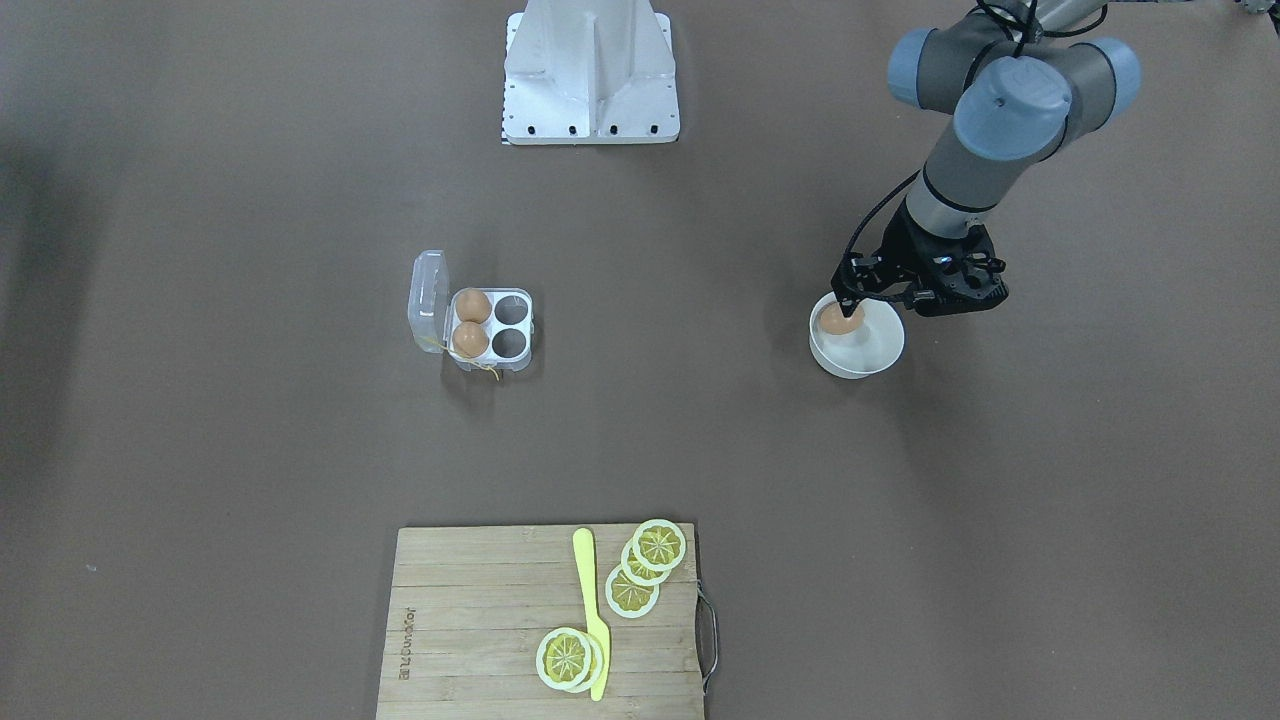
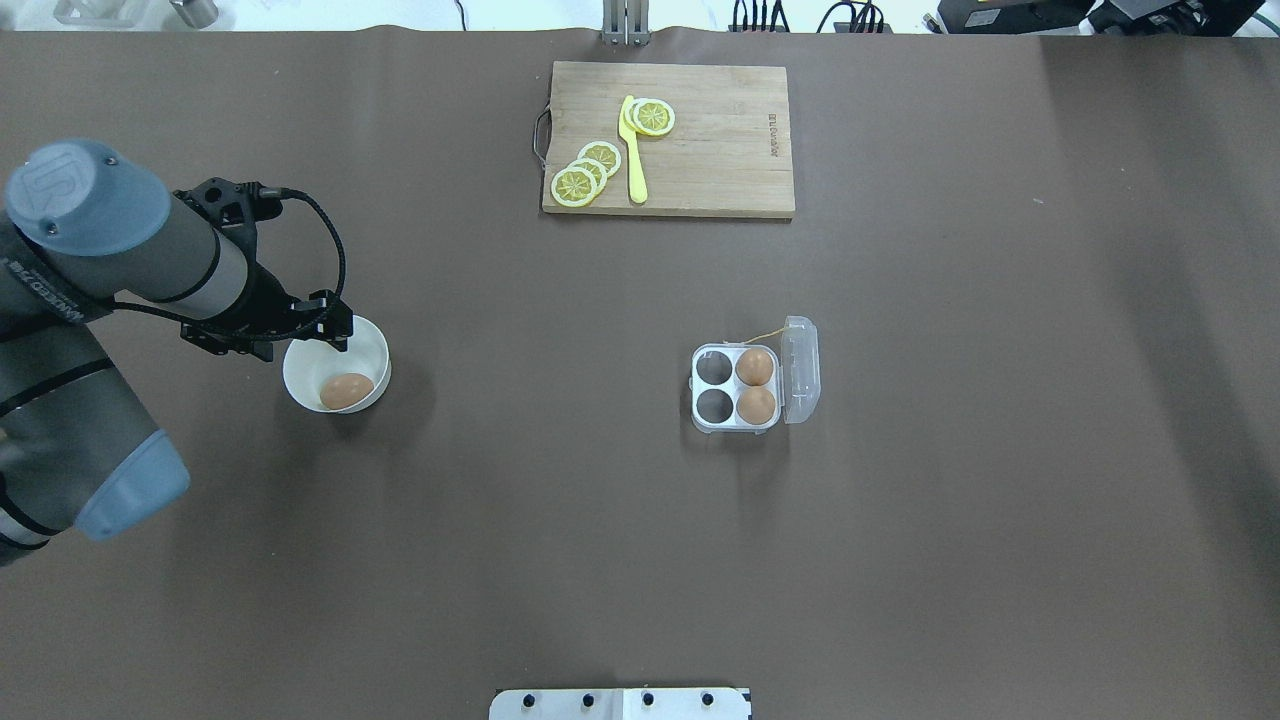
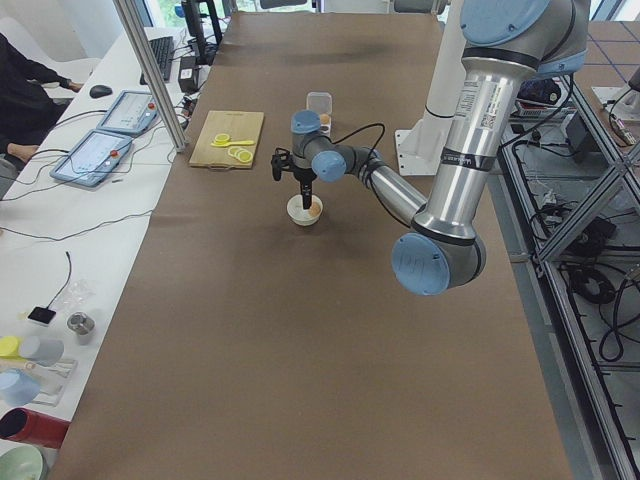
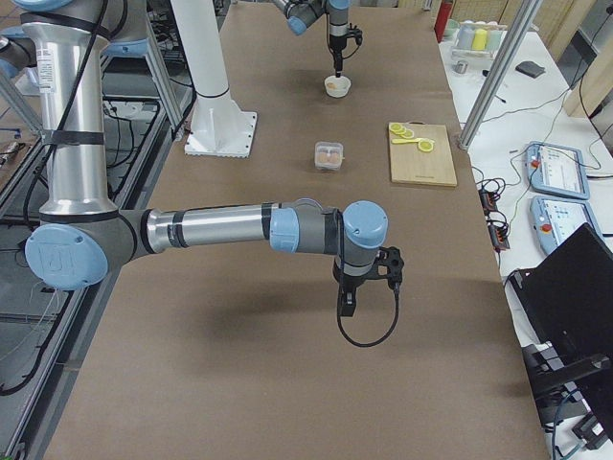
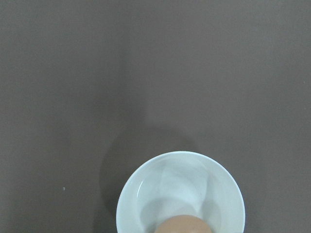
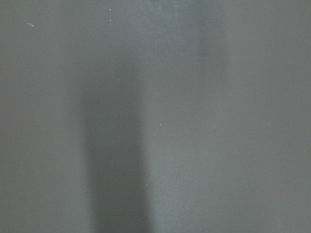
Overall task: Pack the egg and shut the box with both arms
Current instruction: 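Move the left gripper over the white bowl and lower toward the egg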
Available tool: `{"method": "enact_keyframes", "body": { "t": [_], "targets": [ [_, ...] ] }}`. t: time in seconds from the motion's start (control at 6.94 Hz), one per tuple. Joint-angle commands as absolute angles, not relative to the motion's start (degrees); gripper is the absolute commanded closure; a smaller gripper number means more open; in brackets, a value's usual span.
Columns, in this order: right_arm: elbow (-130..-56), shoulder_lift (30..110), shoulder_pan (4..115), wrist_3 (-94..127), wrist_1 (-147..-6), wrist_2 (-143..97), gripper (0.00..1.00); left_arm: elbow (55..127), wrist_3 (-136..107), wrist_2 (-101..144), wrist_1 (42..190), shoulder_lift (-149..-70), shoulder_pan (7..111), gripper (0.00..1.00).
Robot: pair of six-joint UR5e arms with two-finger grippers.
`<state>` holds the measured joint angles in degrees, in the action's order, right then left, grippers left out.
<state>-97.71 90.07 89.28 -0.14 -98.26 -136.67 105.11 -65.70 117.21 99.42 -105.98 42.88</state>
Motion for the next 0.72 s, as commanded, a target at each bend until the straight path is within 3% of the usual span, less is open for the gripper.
{"method": "enact_keyframes", "body": {
  "t": [0.0,0.58],
  "targets": [
    [-97.6,89.8,89.2,-0.2,-98.3,-136.7,0.0,102.1,-65.4,117.1,100.2,-107.2,42.2,0.21],
    [-97.6,89.8,89.2,-0.2,-98.3,-136.6,0.0,98.0,-65.4,117.1,107.2,-107.2,41.4,0.21]
  ]
}}
